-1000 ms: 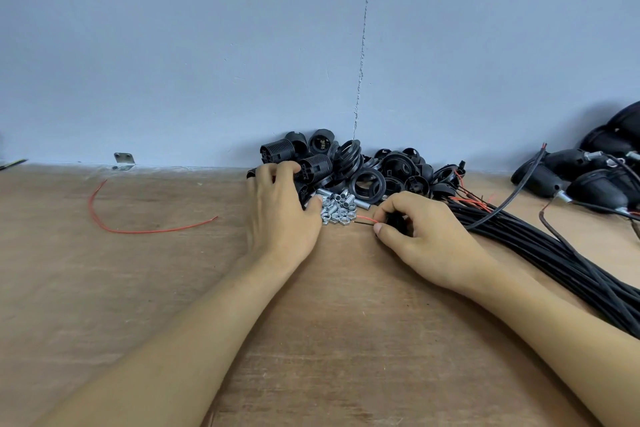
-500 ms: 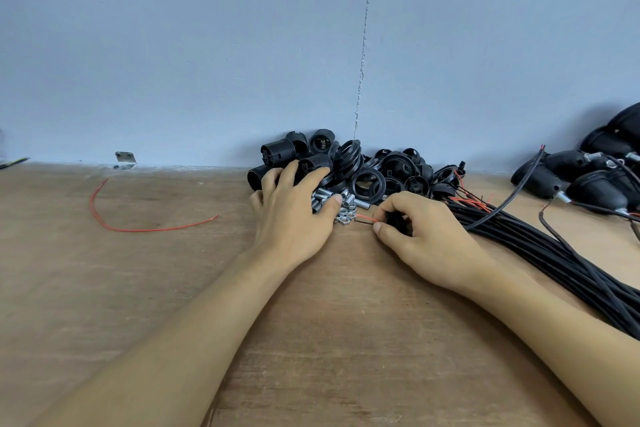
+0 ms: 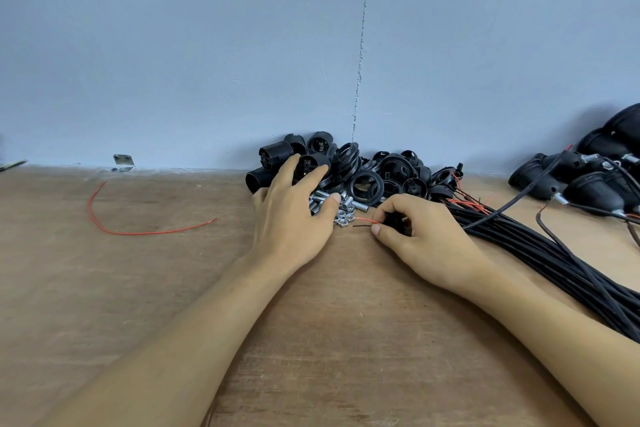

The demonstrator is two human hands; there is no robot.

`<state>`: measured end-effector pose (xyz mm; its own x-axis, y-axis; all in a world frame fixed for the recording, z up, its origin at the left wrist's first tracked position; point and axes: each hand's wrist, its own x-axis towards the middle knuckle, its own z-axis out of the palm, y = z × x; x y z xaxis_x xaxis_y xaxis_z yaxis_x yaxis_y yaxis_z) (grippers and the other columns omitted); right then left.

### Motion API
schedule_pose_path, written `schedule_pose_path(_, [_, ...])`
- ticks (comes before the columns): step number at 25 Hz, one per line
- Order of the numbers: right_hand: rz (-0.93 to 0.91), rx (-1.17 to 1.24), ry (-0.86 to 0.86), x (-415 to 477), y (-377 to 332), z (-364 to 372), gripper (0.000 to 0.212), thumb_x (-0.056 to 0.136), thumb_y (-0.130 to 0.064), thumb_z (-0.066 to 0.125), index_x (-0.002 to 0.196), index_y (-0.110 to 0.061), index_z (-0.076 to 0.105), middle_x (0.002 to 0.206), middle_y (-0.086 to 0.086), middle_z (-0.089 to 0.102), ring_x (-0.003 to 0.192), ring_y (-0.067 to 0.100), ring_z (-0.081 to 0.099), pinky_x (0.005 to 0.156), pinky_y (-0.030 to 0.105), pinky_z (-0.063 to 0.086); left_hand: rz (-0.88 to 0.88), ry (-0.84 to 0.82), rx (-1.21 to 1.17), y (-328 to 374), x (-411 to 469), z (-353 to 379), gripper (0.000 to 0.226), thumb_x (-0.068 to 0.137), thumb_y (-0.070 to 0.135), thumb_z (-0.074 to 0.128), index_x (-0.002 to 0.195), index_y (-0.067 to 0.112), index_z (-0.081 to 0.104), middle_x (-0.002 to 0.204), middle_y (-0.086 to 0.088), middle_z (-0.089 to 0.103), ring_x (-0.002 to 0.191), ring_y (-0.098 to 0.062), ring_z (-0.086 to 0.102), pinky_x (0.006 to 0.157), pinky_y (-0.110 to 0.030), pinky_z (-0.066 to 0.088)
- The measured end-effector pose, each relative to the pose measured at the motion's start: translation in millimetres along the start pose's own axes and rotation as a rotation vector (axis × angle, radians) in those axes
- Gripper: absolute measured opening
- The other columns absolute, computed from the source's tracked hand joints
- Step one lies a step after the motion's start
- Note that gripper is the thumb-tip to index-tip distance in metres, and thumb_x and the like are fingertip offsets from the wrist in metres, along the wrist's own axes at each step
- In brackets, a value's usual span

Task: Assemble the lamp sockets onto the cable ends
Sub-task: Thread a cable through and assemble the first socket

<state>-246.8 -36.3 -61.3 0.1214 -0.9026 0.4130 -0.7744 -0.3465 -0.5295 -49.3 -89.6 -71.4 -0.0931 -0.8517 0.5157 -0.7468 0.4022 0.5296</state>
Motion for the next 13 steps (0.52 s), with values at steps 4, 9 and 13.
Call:
schedule_pose_path(4, [0.022,0.027,0.018,-0.5,-1.6,-1.4,0.011,0.090,-0.022,0.068,0.085,-0.029,0.062,0.080,-0.014,0.064,0.076,-0.003,0.055,0.064,0.006,0.037,0.046,0.153,-0.078,4.5,-2.3,-3.8,0.045,0.093,0.027,0.069,0.138,0.027,0.063,0.156,-0.009,0.043,0.139,-0.027,0.046,0.118,-0.044,0.033])
schedule_pose_path(9, [0.070,0.090,0.082,-0.9,-1.9,-3.8,0.010,0.093,-0.022,0.066,0.087,-0.027,0.060,0.071,-0.012,0.060,0.058,0.000,0.047,0.057,0.009,0.036,0.227,0.316,-0.194,10.4,-6.3,-6.1,0.030,0.092,0.012,0.071,0.122,0.017,0.071,0.139,-0.008,0.054,0.124,-0.010,0.053,0.105,-0.020,0.041])
schedule_pose_path(13, [0.135,0.199,0.082,0.8,0.5,-5.9,0.011,0.093,-0.017,0.061,0.089,-0.027,0.060,0.081,-0.010,0.064,0.073,0.016,0.057,0.064,0.018,0.040,0.263,0.268,-0.371,19.6,-14.5,-8.0,0.023,0.081,0.002,0.080,0.090,0.020,0.068,0.113,0.008,0.060,0.114,-0.001,0.057,0.102,-0.017,0.044])
